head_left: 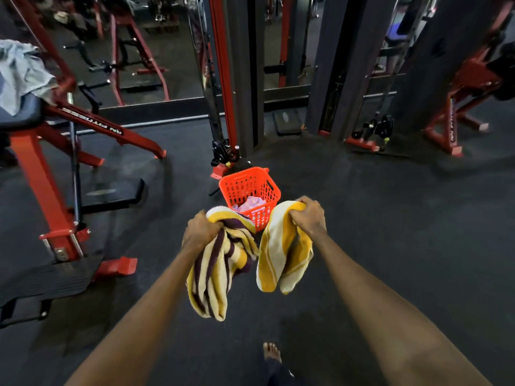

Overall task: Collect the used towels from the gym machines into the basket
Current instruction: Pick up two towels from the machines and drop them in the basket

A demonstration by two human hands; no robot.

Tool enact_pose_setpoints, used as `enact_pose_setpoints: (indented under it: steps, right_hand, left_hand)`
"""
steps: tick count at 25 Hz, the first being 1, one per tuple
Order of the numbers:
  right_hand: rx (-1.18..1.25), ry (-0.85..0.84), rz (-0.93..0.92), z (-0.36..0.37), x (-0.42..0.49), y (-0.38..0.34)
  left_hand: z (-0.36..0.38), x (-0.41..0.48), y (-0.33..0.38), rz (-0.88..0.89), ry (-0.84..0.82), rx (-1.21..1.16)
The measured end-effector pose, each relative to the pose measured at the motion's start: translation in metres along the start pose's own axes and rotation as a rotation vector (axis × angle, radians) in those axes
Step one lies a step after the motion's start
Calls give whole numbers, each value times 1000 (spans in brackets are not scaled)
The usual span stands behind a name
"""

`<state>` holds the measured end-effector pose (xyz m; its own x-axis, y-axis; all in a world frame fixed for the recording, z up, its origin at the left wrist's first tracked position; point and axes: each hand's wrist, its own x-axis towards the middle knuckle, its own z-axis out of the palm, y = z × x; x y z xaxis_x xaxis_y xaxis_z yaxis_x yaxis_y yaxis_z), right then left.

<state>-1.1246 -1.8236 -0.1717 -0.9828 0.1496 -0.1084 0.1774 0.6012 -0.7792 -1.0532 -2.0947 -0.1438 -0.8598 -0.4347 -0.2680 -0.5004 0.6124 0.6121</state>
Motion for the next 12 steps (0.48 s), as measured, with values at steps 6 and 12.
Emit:
enact_pose_setpoints:
  steps: [6,12]
  right_hand:
    - [-32,-86,-36,24,130,-28]
    - [-24,-109,-39,70,254,-65]
  left_hand:
    - [4,106,58,-3,27,-26]
    - [11,228,97,-27,66,-39]
